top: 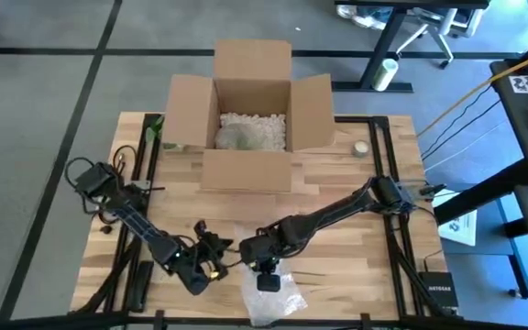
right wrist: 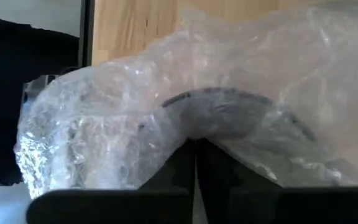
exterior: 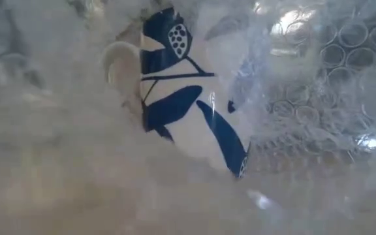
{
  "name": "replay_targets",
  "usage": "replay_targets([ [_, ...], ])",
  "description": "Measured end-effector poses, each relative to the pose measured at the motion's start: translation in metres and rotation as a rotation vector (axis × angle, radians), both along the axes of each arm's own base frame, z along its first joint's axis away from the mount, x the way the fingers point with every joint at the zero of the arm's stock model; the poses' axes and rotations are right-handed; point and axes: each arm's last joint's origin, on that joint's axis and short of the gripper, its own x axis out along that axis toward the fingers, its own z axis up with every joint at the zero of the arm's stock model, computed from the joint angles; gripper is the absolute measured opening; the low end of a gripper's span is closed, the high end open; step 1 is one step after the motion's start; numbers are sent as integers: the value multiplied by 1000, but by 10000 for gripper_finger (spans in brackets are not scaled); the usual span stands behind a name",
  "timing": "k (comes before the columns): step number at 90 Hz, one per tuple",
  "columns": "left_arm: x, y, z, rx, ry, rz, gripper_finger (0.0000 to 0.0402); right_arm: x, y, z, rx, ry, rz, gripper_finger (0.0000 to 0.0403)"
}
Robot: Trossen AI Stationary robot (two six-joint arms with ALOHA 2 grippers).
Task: Wrap mug
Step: Wrap the blue mug with the bubble wrap
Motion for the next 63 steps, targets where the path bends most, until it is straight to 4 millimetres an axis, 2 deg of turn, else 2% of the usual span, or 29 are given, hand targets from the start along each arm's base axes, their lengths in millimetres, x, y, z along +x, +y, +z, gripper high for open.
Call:
replay_targets([
  [37, 23, -23, 33, 68, -222, -236, 0, 1, -1, 1, -7, -18, 21, 0],
  [63, 24, -32, 37, -39, -235, -415, 0, 1, -1, 2, -5, -22, 21, 0],
])
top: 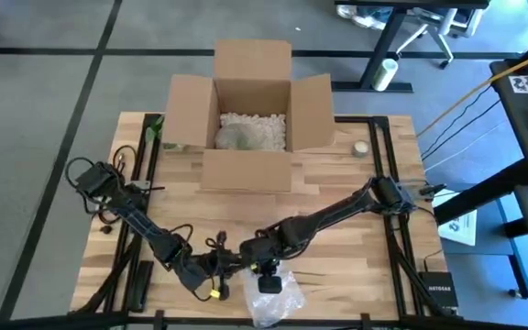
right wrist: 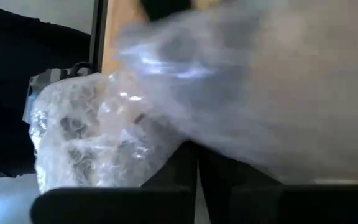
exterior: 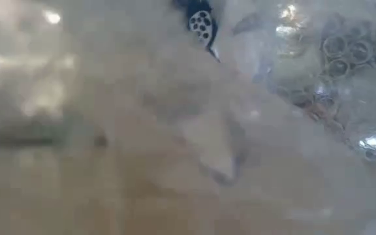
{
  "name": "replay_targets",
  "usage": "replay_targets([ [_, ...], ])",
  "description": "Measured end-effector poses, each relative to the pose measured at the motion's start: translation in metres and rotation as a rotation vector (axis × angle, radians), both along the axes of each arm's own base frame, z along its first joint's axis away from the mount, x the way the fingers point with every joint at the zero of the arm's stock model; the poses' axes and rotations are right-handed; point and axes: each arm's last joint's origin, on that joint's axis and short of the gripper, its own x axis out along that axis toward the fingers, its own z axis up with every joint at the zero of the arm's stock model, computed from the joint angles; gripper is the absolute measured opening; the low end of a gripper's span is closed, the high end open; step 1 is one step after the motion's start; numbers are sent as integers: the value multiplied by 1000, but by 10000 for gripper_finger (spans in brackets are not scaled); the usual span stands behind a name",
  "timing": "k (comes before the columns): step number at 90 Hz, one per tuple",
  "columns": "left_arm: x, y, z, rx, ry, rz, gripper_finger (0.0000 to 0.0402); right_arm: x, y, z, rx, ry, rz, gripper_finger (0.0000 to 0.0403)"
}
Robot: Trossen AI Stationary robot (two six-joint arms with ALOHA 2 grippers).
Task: Wrap mug
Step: Wrap the blue mug with the bubble wrap
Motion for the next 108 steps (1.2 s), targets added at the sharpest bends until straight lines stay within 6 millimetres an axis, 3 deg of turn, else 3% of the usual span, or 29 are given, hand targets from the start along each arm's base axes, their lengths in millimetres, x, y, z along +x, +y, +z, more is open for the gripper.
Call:
replay_targets([
  [24, 4, 4, -2, -47, 41, -61, 0, 0, 0, 9, 1, 13, -20, 0],
  [50, 7, 9, -6, -61, 73, -48, 0, -9, 7, 66, -129, 2, -59, 0],
  [61, 9, 9, -11, -74, 80, -37, 0, -14, 14, 91, -255, -105, -105, 0],
  [70, 11, 8, -13, -83, 72, -39, 0, -12, 23, 100, -309, -222, -92, 0],
  [80, 12, 7, -13, -76, 57, -53, 0, -6, 31, 93, -249, -240, -45, 0],
  [96, 12, 7, -12, -66, 46, -59, 0, -1, 34, 56, -229, -60, -31, 0],
  [108, 9, 4, -8, -30, 31, -58, 0, -2, 35, 50, -222, -14, -37, 0],
])
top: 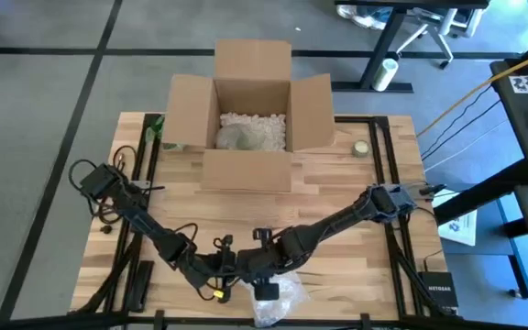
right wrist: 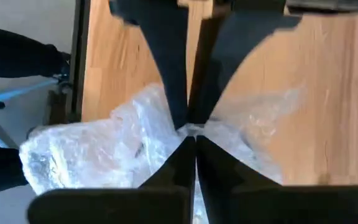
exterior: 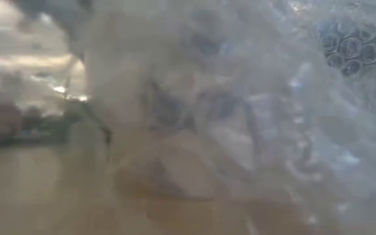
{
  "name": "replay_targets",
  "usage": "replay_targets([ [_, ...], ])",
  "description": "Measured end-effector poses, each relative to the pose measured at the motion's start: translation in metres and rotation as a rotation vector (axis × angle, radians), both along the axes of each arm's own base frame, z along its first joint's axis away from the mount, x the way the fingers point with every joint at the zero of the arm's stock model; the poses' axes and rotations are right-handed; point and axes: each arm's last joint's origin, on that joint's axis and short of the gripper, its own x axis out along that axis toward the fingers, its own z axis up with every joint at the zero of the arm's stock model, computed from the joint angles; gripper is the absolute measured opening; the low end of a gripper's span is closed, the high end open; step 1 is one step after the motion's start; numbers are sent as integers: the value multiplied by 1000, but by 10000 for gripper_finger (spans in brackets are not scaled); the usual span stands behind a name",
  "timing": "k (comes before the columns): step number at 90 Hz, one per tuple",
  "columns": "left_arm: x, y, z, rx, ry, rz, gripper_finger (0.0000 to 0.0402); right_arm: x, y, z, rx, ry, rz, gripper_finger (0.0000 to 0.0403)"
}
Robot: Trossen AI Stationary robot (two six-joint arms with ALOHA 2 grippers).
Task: Wrap mug
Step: Wrap the blue mug with the bubble wrap
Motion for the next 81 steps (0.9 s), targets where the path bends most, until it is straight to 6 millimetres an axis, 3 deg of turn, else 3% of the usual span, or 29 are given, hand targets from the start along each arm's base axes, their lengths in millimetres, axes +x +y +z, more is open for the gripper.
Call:
replay_targets([
  [19, -18, -5, 21, 21, -15, 25, 0, 6, -13, -27, 61, 97, -46, 0],
  [41, -41, -19, 12, -58, 67, 52, 0, 15, -31, -58, 174, 136, -68, 0],
  [64, -37, -22, -11, -124, 131, 74, 0, 23, -44, -60, 76, 52, -137, 0],
  [81, -33, -26, -16, -163, 134, 45, 0, 25, -47, -60, 111, 62, -167, 0],
])
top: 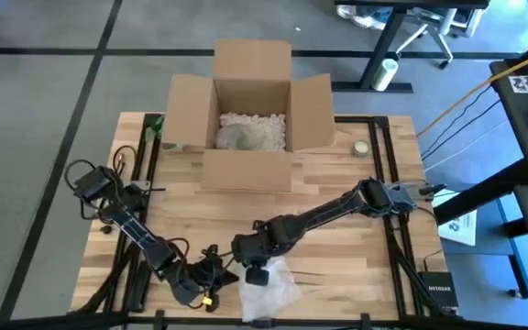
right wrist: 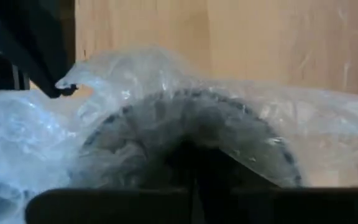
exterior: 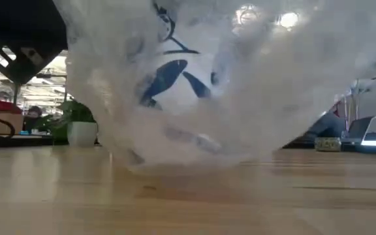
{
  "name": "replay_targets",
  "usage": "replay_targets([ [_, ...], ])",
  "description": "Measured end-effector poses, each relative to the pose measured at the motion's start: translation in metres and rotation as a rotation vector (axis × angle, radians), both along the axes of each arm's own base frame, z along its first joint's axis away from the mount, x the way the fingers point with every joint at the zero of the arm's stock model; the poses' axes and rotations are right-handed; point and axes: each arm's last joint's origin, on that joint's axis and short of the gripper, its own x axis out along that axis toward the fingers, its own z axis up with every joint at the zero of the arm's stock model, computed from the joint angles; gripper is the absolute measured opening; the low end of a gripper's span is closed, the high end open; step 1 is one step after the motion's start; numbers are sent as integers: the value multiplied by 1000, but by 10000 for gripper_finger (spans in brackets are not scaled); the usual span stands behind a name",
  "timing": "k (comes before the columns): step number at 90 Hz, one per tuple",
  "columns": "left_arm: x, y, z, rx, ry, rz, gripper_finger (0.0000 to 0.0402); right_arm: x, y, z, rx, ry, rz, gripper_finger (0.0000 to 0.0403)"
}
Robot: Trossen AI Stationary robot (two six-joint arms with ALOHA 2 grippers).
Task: Wrap mug
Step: Wrap the blue mug with the bubble wrap
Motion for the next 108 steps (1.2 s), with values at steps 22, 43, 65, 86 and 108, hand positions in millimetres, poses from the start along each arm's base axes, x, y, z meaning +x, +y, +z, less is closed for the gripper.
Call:
replay_targets([
  [22, 8, 0, -11, -6, 4, -17, 0, -1, 16, 4, 110, -1, 41, 0],
  [43, 23, 7, -35, -17, 35, -17, 0, -6, 28, 3, 119, 12, 51, 0],
  [65, 32, 20, -40, 78, 37, 30, 0, -10, 33, 3, 82, 8, 44, 0],
  [86, 42, 41, -43, 173, 48, 167, 0, -10, 28, 4, -8, -8, -3, 0],
  [108, 32, 35, -22, 194, 27, 119, 0, -10, 31, 4, 37, 5, 22, 0],
])
